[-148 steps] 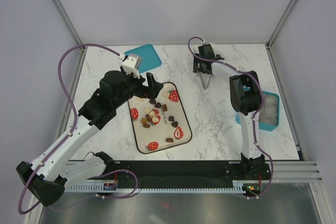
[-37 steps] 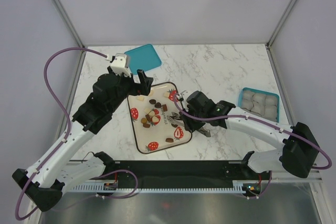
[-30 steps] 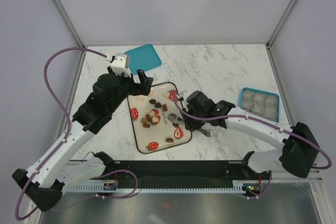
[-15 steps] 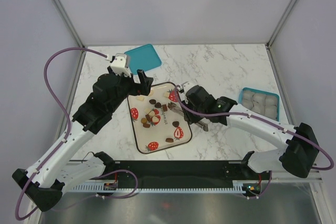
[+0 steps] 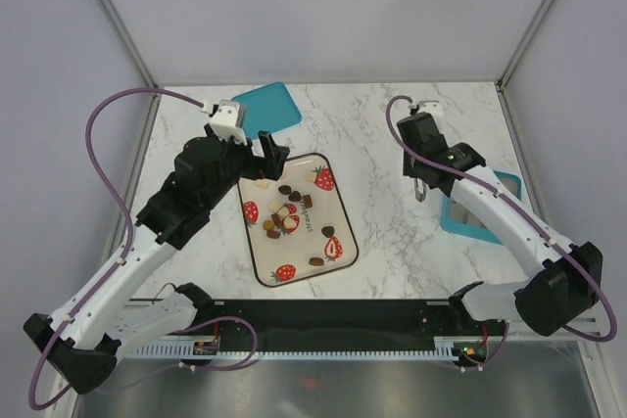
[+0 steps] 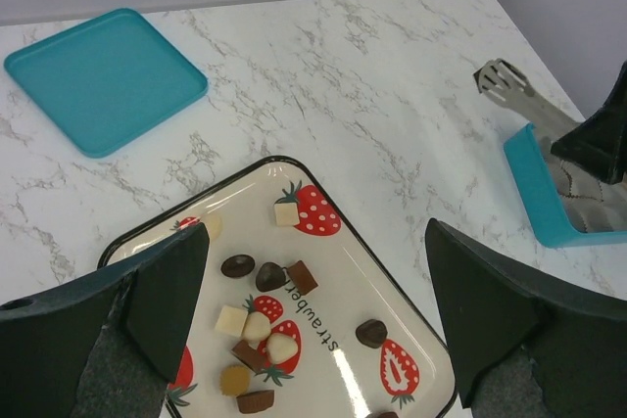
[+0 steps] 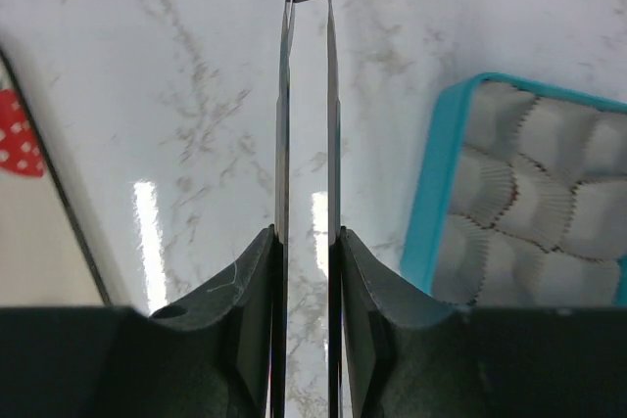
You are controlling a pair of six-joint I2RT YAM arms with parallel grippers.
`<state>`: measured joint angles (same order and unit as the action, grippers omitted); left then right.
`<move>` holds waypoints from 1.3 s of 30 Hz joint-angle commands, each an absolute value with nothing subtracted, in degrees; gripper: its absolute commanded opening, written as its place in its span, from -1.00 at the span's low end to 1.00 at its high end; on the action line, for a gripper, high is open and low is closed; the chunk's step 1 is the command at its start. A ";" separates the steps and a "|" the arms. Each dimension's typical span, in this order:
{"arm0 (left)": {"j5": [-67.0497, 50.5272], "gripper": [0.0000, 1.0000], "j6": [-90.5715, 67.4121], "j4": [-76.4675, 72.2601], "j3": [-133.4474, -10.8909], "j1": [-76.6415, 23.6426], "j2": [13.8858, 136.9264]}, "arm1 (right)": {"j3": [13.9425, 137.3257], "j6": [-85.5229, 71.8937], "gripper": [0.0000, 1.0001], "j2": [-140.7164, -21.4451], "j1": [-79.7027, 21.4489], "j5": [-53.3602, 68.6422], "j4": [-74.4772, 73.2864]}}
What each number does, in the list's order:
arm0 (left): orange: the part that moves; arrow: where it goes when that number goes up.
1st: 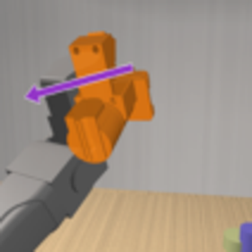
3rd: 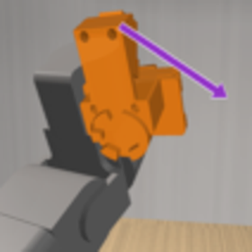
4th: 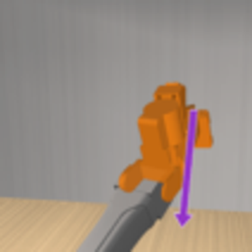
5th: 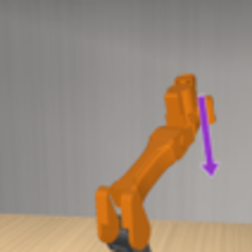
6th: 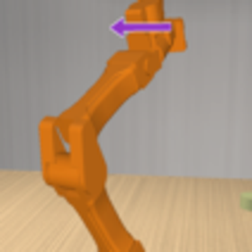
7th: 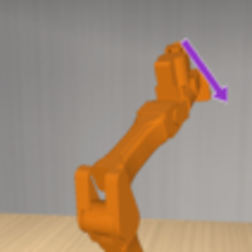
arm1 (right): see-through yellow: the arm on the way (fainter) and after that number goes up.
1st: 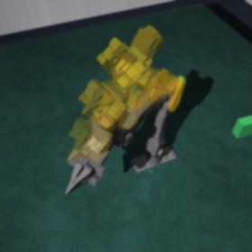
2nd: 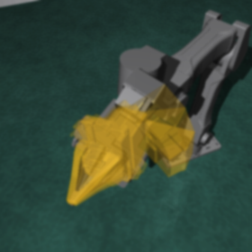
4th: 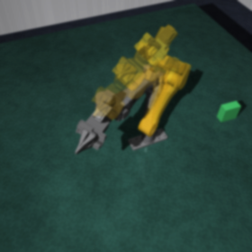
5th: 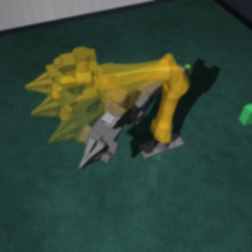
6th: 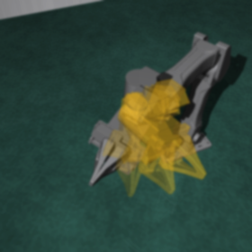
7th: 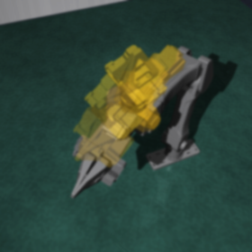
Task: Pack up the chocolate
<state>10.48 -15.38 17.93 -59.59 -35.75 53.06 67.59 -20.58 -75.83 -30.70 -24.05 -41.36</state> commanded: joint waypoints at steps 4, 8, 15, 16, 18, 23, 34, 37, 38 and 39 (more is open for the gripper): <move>7.30 0.99 -16.08 17.67 -59.77 -35.95 53.70 | 72.07 -28.72 -0.40 -78.31 -23.30 -41.56 -50.34; 4.75 0.99 -17.05 17.67 -59.94 -35.95 54.58 | 70.76 -32.42 -0.42 -79.19 -19.69 -47.10 -53.25; 5.36 0.99 -17.22 17.75 -59.77 -35.95 55.02 | 65.75 -33.84 -0.42 -78.84 -13.10 -49.40 -53.88; 5.36 0.99 -17.31 17.75 -59.77 -35.95 55.02 | 64.87 -33.84 -0.42 -78.23 -12.83 -49.39 -53.70; 4.92 0.99 -17.40 17.75 -59.85 -35.95 55.55 | 63.81 -33.23 -0.42 -77.26 -12.05 -48.69 -53.09; 4.92 0.99 -17.40 17.84 -59.85 -35.95 56.69 | 61.17 -32.61 -0.41 -75.41 -10.72 -46.85 -51.94; 5.36 0.99 -17.23 17.84 -59.77 -35.95 56.78 | 57.31 -31.29 -0.39 -74.97 -8.62 -46.23 -50.28; 5.27 0.99 -17.31 17.75 -59.77 -35.95 56.78 | 56.69 -31.11 -0.38 -74.79 -8.26 -45.88 -49.75; 5.27 0.99 -17.31 17.75 -59.77 -35.95 56.86 | 56.43 -30.85 -0.37 -74.79 -8.09 -45.53 -49.57; 5.27 0.99 -17.31 17.75 -59.77 -35.95 56.78 | 56.08 -30.76 -0.37 -74.88 -8.00 -45.27 -49.22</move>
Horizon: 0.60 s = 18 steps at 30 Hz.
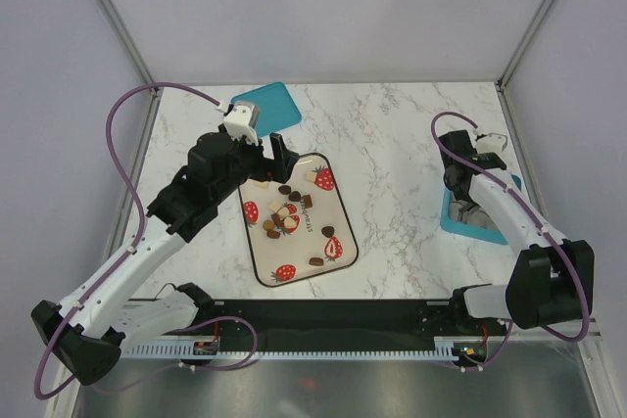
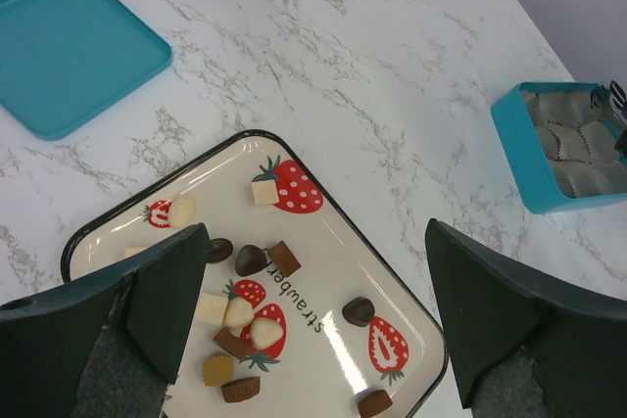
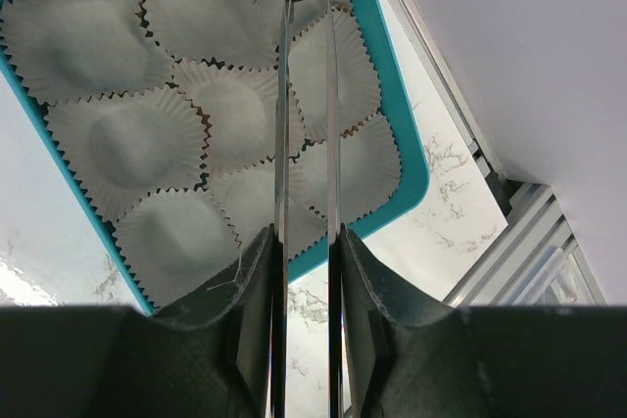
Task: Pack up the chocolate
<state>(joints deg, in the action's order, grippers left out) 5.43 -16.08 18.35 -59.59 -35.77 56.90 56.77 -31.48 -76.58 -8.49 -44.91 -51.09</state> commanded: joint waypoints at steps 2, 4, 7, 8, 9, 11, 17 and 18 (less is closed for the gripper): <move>5.36 0.99 -17.23 17.84 -59.77 -35.95 56.87 | 55.90 -30.50 -0.35 -74.97 -8.00 -45.44 -49.04; 5.54 0.99 -17.23 17.84 -59.77 -35.95 56.69 | 55.64 -30.24 -0.32 -75.23 -7.74 -45.96 -48.96; 5.97 0.99 -17.14 17.84 -59.68 -35.95 56.34 | 55.28 -29.27 -0.28 -75.23 -7.03 -45.97 -47.90; 5.98 0.99 -17.14 17.75 -59.68 -35.95 56.34 | 55.20 -28.92 -0.27 -75.15 -6.86 -45.79 -47.81; 5.98 0.99 -17.05 17.84 -59.68 -35.95 56.42 | 55.20 -28.66 -0.26 -75.06 -6.77 -45.79 -47.55; 6.06 0.99 -17.05 17.75 -59.59 -35.95 56.34 | 55.37 -28.48 -0.21 -75.06 -6.42 -45.97 -47.20; 6.24 0.99 -16.96 17.75 -59.59 -35.95 56.34 | 56.25 -27.60 -0.06 -76.11 -5.98 -45.53 -47.11; 6.24 0.99 -16.96 17.84 -59.68 -35.95 56.34 | 56.42 -27.51 -0.04 -76.20 -5.89 -45.53 -47.11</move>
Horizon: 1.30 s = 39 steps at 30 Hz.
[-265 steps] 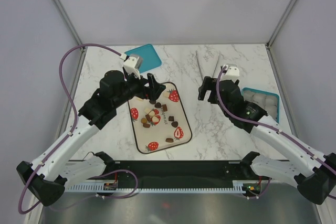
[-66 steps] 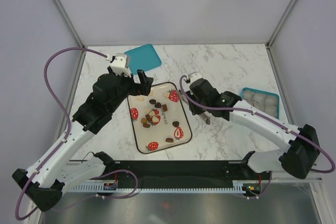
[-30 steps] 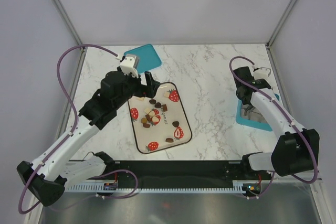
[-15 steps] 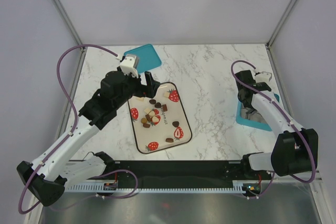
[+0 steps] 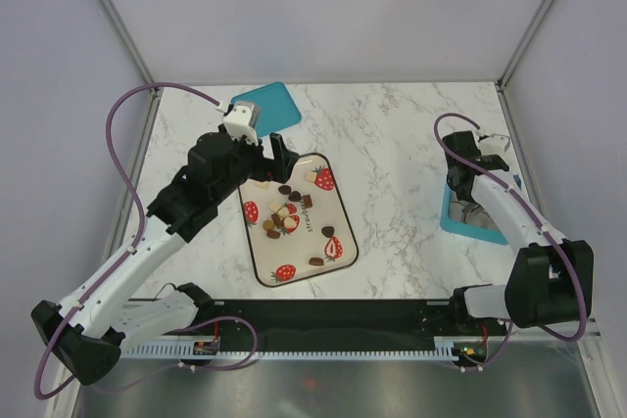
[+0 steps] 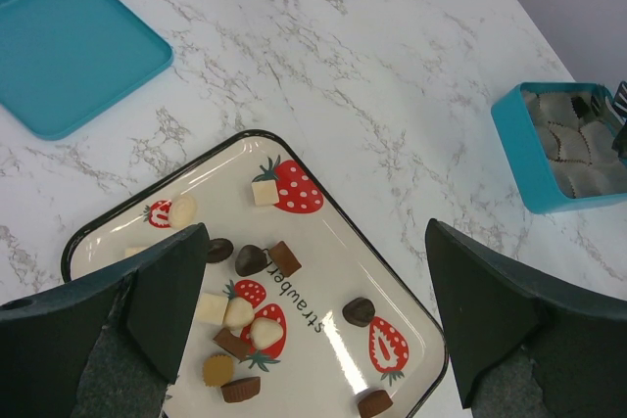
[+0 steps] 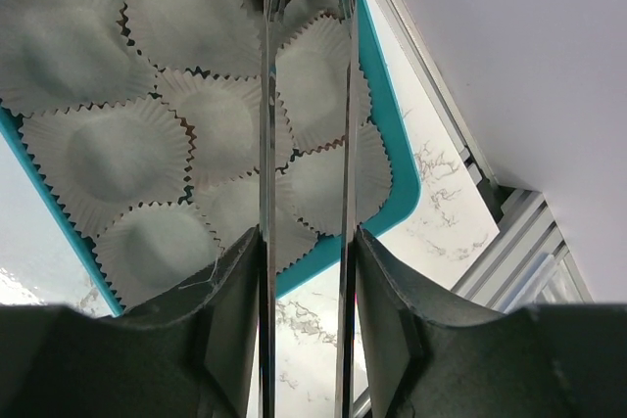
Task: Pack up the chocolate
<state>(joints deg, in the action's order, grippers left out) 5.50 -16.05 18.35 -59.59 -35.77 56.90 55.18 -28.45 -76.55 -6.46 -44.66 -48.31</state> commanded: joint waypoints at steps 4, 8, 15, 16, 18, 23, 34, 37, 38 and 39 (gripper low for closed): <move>6.24 0.99 -16.96 17.84 -59.68 -35.95 56.34 | 56.95 -27.07 -0.03 -76.29 -5.80 -44.65 -47.20; 6.42 0.99 -16.87 17.93 -59.68 -35.95 56.34 | 57.66 -24.97 -0.03 -74.63 -5.80 -41.68 -47.20; 7.73 0.99 -16.44 17.75 -59.59 -35.95 56.69 | 62.04 -20.23 -0.03 -68.74 -6.85 -30.97 -47.64; 8.26 0.99 -16.35 17.75 -59.68 -35.95 57.04 | 62.31 -19.52 -0.03 -67.95 -7.29 -29.37 -47.03; 8.00 0.99 -16.35 17.67 -59.68 -35.95 56.87 | 61.27 -17.94 -0.03 -65.75 -9.22 -21.59 -43.18; 9.75 0.99 -15.65 16.88 -58.80 -35.95 55.20 | 59.68 -16.35 -0.03 -64.95 -16.95 -8.19 -38.42; 12.04 0.99 -14.33 17.14 -58.97 -35.95 55.28 | 58.45 -12.05 0.01 -70.30 -35.39 6.86 -30.85; 12.04 0.99 -14.33 17.23 -59.06 -35.86 55.37 | 58.10 -10.73 0.04 -72.06 -41.37 5.46 -31.72; 12.13 0.99 -14.24 17.23 -59.15 -35.86 55.28 | 58.18 -10.46 0.05 -72.51 -42.61 3.97 -32.69; 12.39 0.99 -14.24 17.23 -59.15 -35.86 55.28 | 58.18 -10.02 0.05 -72.94 -43.84 3.35 -33.22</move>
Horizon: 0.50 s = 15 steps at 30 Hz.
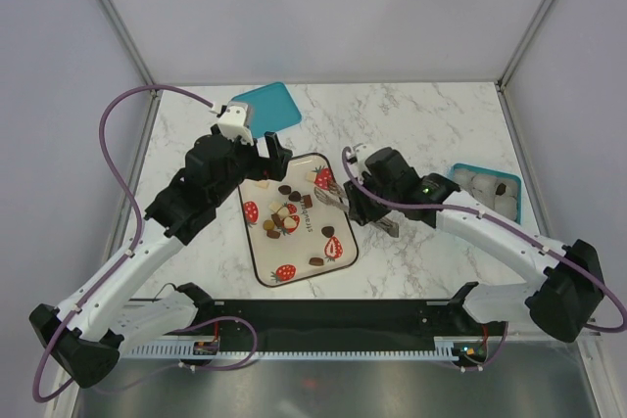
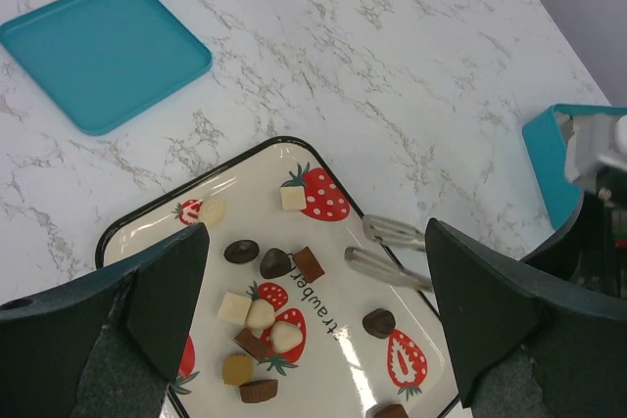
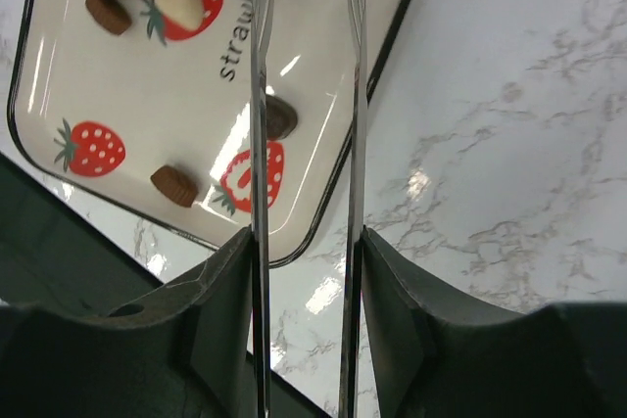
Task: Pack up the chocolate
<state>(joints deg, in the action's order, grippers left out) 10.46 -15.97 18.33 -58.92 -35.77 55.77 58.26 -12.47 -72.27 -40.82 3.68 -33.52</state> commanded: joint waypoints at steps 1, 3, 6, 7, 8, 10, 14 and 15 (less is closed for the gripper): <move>12.48 0.99 -14.15 17.23 -59.06 -35.86 55.11 | 58.36 -9.93 0.06 -73.82 -45.68 2.64 -34.61; 12.92 0.99 -14.06 17.14 -59.06 -35.86 54.93 | 58.53 -9.84 0.08 -74.62 -47.71 0.44 -35.94; 13.01 0.99 -14.06 17.23 -59.06 -35.86 54.84 | 58.19 -9.93 0.12 -74.88 -49.13 -1.67 -37.61; 12.92 0.99 -14.06 17.14 -59.15 -35.86 54.93 | 57.92 -9.93 0.12 -74.71 -49.65 -1.76 -37.79; 12.83 0.99 -14.06 17.23 -59.06 -35.86 54.93 | 57.75 -9.84 0.13 -74.62 -50.09 -1.58 -37.97; 12.74 0.99 -13.98 17.14 -59.06 -35.86 55.02 | 57.31 -9.93 0.13 -74.27 -51.23 -1.58 -38.67; 12.57 0.99 -14.15 17.23 -59.06 -35.86 55.11 | 56.34 -10.11 0.14 -73.74 -51.94 -1.76 -38.85; 12.57 0.99 -14.15 17.14 -59.06 -35.86 55.11 | 55.82 -10.11 0.13 -73.74 -52.12 -1.50 -38.93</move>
<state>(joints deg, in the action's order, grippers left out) 11.03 -15.94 18.33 -58.92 -35.77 55.77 56.69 -10.63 -75.07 -51.51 -0.49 -38.63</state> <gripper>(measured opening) 0.993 0.569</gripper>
